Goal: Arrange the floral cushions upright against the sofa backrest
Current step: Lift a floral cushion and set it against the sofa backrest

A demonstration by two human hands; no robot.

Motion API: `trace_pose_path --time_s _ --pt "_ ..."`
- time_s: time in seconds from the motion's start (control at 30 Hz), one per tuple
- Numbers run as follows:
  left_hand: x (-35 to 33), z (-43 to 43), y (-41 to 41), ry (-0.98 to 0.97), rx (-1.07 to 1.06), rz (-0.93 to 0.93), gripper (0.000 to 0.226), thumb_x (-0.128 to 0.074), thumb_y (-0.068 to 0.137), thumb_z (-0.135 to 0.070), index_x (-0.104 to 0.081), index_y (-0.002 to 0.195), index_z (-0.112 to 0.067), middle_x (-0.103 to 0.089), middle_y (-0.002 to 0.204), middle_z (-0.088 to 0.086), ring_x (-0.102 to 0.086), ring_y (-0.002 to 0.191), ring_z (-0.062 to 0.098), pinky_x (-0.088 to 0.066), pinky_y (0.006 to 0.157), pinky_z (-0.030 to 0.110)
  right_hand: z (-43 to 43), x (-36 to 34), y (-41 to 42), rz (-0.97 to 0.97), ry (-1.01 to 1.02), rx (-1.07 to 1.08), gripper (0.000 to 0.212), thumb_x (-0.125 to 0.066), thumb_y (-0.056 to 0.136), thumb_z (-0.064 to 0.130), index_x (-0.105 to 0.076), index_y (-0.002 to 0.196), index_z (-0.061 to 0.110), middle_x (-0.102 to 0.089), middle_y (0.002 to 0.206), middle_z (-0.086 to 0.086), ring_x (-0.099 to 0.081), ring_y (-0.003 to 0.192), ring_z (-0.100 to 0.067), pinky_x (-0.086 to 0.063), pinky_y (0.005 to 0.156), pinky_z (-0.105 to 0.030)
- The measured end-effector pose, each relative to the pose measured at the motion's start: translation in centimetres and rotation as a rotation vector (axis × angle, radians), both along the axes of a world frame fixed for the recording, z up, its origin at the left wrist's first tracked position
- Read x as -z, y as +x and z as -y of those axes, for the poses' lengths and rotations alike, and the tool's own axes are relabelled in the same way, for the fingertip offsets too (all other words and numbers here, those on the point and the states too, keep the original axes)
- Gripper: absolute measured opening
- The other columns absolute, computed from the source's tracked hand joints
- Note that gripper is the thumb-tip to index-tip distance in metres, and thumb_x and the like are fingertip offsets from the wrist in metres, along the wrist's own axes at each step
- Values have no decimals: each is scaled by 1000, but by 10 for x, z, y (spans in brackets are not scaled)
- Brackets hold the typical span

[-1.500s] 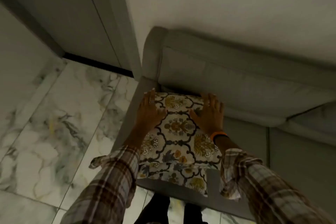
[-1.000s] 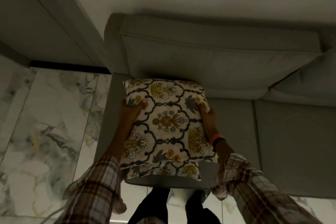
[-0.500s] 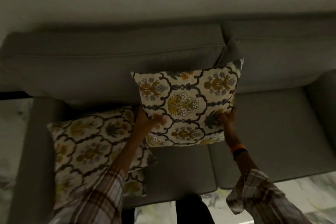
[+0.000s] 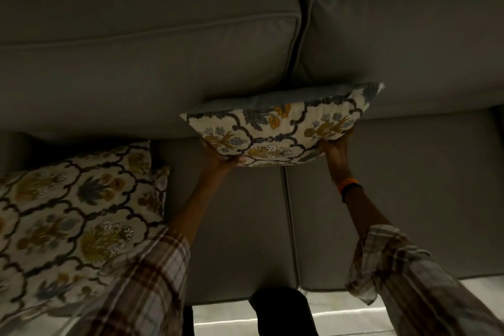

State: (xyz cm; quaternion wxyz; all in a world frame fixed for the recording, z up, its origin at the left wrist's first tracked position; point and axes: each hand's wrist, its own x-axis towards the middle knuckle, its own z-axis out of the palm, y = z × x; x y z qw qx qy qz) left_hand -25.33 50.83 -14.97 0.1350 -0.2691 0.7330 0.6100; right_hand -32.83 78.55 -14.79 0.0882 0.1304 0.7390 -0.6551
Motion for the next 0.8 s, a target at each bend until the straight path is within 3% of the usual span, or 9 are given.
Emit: trace_pose_path --time_s 0.1,0.17,0.23,0.27,0.33,0.43,0.53,0.63,0.8 --pt "11 4 1 -26 -7 9 142 -79 46 -79 -20 155 -9 -35 157 9 -33 146 21 -26 113 12 7 7 12 -3 62 42 85 -63 94 9 -13 162 18 -45 141 20 -53 123 15 -47 100 -8" --pt "10 5 7 -90 -8 -28 154 -71 41 -88 -11 156 -5 -31 158 12 -30 141 13 -24 106 -2 20 12 36 19 178 172 69 -60 104 9 -22 162 7 -51 138 14 -55 123 11 -47 110 -21" --pt "-4 9 19 -210 -18 0 161 -60 38 -95 -3 156 -2 -20 163 19 -27 143 17 -26 115 15 43 8 69 110 443 315 68 -61 103 32 -33 158 6 -52 147 -7 -50 137 -19 -39 120 -44" --pt "-13 14 26 -273 -1 54 158 -58 39 -95 -4 157 -4 -18 164 21 -26 145 22 -29 119 31 60 4 86 171 602 303 70 -60 99 41 -38 156 6 -50 150 -14 -48 140 -31 -36 120 -47" --pt "-26 27 44 -474 96 118 132 -68 61 -75 -10 158 -7 -22 162 23 -30 146 38 -31 119 51 100 -10 118 197 783 131 72 -64 96 43 -43 153 5 -49 152 -19 -45 141 -40 -34 116 -49" --pt "-37 70 76 -807 325 -42 96 -73 83 -40 -21 156 -7 -31 158 24 -31 145 43 -29 119 56 173 -26 155 112 757 -251 76 -67 97 39 -37 160 8 -33 167 -18 -29 154 -38 -24 125 -51" --pt "-49 130 105 -960 320 -117 85 -68 86 -37 -26 155 -12 -35 157 20 -31 147 39 -24 123 58 252 -31 170 53 708 -516 78 -65 100 41 -31 162 8 -28 170 -17 -25 158 -37 -23 126 -52" --pt "-59 207 138 -979 99 -45 74 -55 93 -45 -28 153 -11 -35 157 20 -31 147 38 -22 123 57 327 -38 182 107 559 -613 76 -63 102 41 -29 163 10 -28 168 -16 -28 156 -37 -28 125 -53" --pt "-44 350 214 -839 -152 272 93 -60 88 -54 -14 157 -12 -16 164 19 -14 152 39 -11 124 59 423 -15 195 332 397 -561 92 -63 99 54 -17 167 14 -19 173 -16 -24 157 -40 -30 124 -60"
